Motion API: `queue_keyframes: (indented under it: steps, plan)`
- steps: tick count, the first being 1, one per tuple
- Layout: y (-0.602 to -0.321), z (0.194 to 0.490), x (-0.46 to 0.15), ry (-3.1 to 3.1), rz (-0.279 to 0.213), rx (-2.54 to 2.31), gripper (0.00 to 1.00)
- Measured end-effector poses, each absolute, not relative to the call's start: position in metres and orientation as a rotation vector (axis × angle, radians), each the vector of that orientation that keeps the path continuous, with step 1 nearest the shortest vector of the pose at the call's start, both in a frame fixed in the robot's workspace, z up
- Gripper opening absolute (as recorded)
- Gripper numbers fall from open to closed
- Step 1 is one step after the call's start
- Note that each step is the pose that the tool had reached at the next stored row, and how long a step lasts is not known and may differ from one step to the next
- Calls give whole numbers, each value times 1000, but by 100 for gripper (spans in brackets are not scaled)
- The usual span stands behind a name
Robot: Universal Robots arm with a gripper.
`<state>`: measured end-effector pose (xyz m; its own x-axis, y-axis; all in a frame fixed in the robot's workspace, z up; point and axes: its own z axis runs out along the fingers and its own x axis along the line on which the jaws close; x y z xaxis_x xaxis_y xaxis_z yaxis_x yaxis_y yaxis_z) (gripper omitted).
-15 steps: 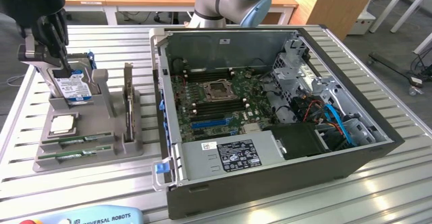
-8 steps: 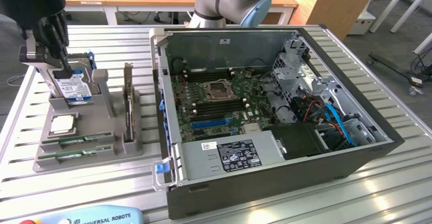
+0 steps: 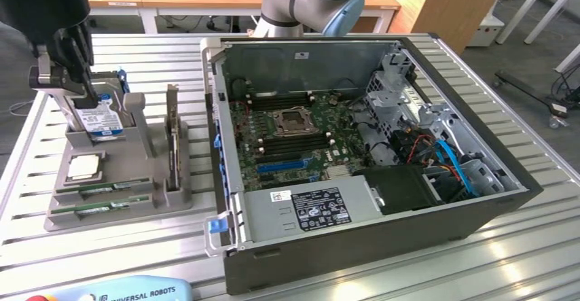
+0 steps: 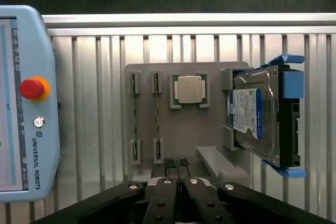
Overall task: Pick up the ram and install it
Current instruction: 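Pick up the ram and move it above insertion slot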
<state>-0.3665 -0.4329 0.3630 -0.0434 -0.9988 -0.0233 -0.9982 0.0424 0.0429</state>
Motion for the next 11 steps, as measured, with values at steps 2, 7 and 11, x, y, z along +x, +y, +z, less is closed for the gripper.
queue_keyframes:
  steps: [2,7,11]
  plan:
    - [-433,362,-367,-2259,-74,2164,10]
    - [-433,362,-367,-2259,-74,2164,10]
    - [-433,362,-367,-2259,-74,2164,10]
